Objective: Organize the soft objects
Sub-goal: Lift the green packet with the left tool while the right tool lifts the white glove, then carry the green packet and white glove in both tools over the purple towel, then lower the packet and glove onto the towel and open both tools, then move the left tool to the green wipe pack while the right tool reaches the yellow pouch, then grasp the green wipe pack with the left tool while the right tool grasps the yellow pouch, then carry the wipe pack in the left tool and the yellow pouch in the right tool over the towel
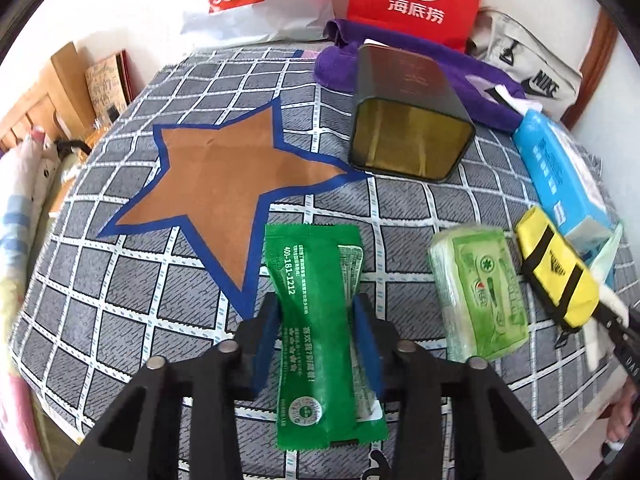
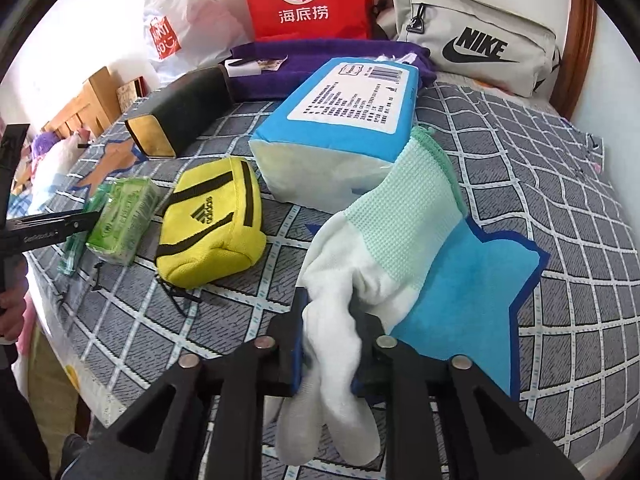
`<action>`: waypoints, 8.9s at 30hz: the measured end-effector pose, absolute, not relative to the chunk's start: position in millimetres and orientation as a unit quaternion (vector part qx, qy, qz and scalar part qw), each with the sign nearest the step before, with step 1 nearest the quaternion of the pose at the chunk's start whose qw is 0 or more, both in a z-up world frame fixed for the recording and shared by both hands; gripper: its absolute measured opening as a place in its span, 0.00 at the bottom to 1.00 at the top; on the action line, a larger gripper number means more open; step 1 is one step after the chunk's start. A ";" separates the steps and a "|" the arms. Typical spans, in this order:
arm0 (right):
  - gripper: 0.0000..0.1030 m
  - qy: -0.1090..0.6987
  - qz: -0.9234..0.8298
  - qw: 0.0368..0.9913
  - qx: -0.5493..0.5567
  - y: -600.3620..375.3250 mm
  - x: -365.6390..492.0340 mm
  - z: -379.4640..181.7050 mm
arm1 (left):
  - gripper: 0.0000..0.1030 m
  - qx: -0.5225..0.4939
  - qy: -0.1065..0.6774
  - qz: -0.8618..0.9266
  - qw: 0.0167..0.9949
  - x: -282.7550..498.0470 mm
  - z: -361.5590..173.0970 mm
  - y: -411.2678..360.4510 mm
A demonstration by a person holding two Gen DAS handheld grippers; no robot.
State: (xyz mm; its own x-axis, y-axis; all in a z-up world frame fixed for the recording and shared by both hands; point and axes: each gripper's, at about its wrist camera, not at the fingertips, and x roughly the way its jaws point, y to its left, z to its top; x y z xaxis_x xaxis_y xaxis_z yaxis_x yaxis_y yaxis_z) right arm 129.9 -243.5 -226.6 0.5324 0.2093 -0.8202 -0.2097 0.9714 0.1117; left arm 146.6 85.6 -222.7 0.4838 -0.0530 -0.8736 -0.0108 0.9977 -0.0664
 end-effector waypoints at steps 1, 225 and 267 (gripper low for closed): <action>0.13 0.467 0.120 0.876 0.002 -244.7 129.0 -224.7 | 0.31 -0.040 0.510 -0.014 0.859 147.3 -221.7 88.9; 0.69 0.451 0.154 0.876 0.070 -249.4 126.9 -223.8 | 0.49 -0.048 0.549 -0.046 0.833 157.4 -211.4 9.7; 0.69 0.350 0.146 0.924 0.050 -254.6 151.8 -91.6 | 0.49 -0.106 0.467 -0.048 0.877 177.3 -104.1 41.7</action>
